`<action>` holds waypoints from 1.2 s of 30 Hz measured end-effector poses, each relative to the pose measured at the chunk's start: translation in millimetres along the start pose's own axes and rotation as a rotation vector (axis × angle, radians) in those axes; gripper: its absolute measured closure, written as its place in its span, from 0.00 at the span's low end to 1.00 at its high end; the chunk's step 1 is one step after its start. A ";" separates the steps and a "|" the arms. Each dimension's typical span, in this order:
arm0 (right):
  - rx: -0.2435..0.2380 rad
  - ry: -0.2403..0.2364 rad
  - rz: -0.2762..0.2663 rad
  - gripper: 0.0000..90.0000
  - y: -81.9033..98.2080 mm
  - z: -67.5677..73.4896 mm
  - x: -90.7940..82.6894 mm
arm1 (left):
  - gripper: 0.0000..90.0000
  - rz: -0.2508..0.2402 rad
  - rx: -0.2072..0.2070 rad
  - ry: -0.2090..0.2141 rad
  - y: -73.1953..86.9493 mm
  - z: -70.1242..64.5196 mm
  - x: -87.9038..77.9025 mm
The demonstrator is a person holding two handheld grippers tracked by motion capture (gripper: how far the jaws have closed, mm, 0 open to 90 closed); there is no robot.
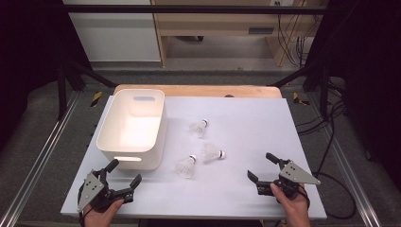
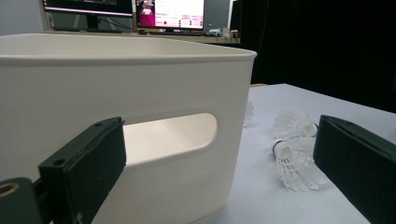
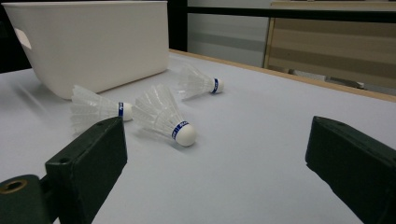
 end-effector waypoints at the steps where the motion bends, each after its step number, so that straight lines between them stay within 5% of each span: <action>1: 0.000 0.000 0.000 0.07 0.0 0.0 0.0 | 0.03 0.000 0.000 0.000 0.0 0.0 0.0; 19: 0.016 0.048 -0.010 0.05 -0.3 -3.3 -4.2 | 0.02 0.039 -0.003 0.020 0.6 -11.0 4.6; 36: 0.023 0.090 -0.001 0.06 -1.0 -8.2 -9.9 | 0.04 0.168 0.032 0.158 4.4 -64.4 26.4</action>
Point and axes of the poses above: each handheld gripper's, and its own axes: x roughly forward along the jaws, y roughly out of its underside, z roughly to its left, the point moved 4 cm from there along x, roughly forward along the jaws, and after that the axes turned 5 degrees about z, right-handed, at the moved point
